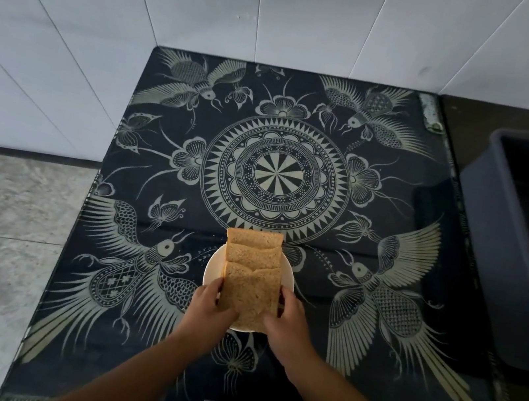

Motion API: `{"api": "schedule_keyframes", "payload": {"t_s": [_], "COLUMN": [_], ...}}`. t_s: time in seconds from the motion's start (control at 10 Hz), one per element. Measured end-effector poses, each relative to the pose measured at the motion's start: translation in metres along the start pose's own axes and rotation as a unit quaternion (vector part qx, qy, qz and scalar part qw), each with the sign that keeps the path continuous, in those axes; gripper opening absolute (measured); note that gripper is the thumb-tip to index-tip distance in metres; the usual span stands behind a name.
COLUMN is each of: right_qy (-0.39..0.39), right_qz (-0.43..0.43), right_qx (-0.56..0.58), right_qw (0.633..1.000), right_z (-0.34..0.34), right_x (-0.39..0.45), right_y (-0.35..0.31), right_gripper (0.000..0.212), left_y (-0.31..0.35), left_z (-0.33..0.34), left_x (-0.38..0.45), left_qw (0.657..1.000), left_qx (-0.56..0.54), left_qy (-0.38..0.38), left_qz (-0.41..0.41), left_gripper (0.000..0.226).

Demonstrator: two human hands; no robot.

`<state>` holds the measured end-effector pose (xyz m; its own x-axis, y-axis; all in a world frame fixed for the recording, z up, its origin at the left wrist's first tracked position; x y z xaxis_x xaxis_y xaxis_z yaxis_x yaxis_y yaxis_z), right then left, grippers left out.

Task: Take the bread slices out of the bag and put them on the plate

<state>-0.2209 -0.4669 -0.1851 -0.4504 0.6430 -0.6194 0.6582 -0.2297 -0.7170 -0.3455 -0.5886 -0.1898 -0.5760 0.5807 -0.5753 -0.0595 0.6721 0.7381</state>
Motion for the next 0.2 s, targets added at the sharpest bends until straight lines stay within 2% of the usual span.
{"api": "schedule_keyframes", "payload": {"t_s": [0.2], "right_qy": [-0.004], "right_qz": [-0.001], "right_qx": [-0.025], "right_qw": [1.0], "right_z": [-0.0011], "right_x": [-0.0013], "right_y": [-0.0036], "right_gripper": [0.053], "left_y": [0.0063], "left_z": [-0.0051], "left_x": [-0.004], "left_qw": [1.0], "left_qx": [0.017], "left_qy": [-0.004], "left_qz": [0.008], "left_gripper": [0.077]}}
Point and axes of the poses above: each hand's wrist, its own x-axis towards the middle knuckle, its own z-axis out of the palm, y = z × x, the point moved 10 cm from there along x, towards the middle knuckle, and after that the axes turned 2 degrees about z, right-handed, at the moved point
